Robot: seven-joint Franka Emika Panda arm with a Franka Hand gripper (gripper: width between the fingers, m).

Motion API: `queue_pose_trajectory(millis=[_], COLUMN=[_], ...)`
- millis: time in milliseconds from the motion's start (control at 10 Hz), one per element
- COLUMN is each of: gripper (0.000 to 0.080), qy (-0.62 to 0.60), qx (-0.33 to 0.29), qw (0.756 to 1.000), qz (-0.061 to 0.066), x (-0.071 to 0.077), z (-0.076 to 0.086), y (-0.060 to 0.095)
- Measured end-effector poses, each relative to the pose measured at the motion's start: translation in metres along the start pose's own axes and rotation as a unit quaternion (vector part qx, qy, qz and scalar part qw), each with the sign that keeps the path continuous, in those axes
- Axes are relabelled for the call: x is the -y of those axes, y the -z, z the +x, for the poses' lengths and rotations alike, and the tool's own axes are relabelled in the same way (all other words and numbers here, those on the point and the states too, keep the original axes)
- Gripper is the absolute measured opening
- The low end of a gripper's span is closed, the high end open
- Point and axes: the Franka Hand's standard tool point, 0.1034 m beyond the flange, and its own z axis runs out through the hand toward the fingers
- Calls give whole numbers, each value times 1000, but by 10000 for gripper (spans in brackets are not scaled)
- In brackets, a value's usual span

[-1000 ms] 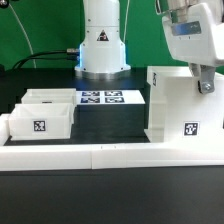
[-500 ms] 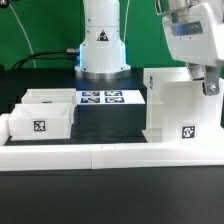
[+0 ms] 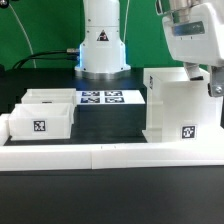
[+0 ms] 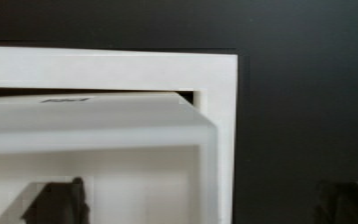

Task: Assemble drawer

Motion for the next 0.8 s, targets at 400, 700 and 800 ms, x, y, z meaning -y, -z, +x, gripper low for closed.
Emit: queue_pose_trajectory(millis=[400,700,800], gripper=[649,649,649], qy=[95,140,176], qx=[14,13,12], qw=[995,990,984], qz=[-1,2,1], x=[-13,-21,-22], z=[5,7,8], y=[34,44,43])
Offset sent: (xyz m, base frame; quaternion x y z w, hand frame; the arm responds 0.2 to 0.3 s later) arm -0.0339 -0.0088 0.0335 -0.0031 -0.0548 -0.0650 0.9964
